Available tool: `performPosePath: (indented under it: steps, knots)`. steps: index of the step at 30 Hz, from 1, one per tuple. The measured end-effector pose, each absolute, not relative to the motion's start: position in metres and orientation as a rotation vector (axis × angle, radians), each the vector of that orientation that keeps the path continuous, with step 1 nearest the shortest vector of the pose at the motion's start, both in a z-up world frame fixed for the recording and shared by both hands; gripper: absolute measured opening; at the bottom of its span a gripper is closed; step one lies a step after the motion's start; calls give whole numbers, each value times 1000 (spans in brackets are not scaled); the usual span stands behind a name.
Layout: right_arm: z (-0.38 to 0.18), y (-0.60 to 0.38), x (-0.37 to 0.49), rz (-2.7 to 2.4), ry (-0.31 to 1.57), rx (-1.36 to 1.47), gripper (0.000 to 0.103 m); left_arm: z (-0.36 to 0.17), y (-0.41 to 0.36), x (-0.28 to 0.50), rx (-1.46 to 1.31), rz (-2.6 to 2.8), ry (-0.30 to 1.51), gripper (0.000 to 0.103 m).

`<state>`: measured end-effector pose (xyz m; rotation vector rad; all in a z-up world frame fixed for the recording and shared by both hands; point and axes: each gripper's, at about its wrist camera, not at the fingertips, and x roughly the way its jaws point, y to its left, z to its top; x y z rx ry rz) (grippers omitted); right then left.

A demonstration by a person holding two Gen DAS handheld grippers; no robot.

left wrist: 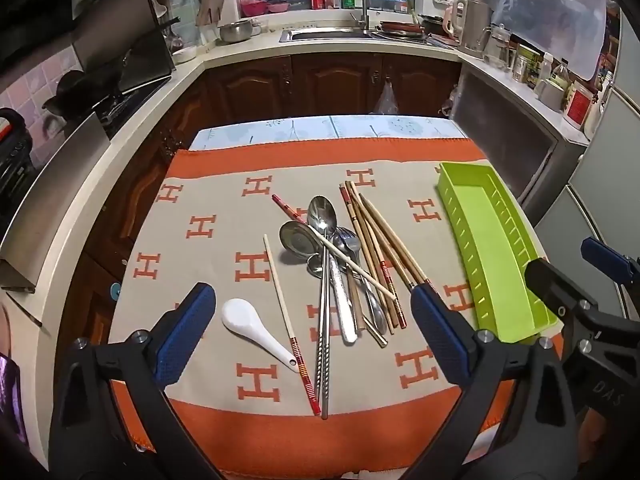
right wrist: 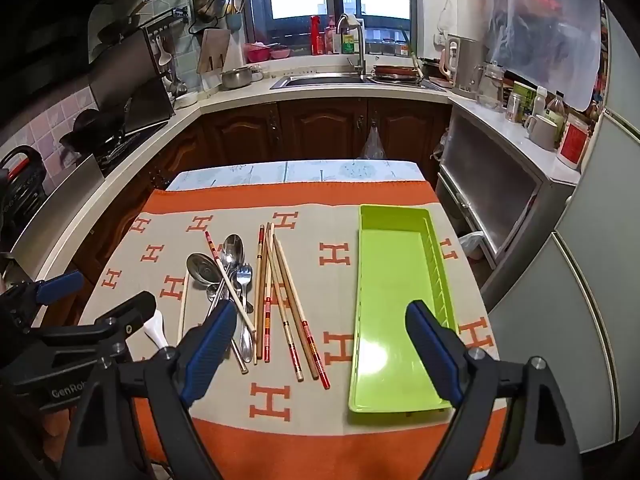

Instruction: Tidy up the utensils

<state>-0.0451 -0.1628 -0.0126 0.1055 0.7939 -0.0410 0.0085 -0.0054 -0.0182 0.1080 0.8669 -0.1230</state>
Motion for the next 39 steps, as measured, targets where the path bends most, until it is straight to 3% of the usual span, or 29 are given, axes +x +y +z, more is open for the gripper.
performPosePath:
  steps: [39]
  knots:
    - [-20,-160,-33,-42,852,122,87,-24,-3,18,112,-118,915,97]
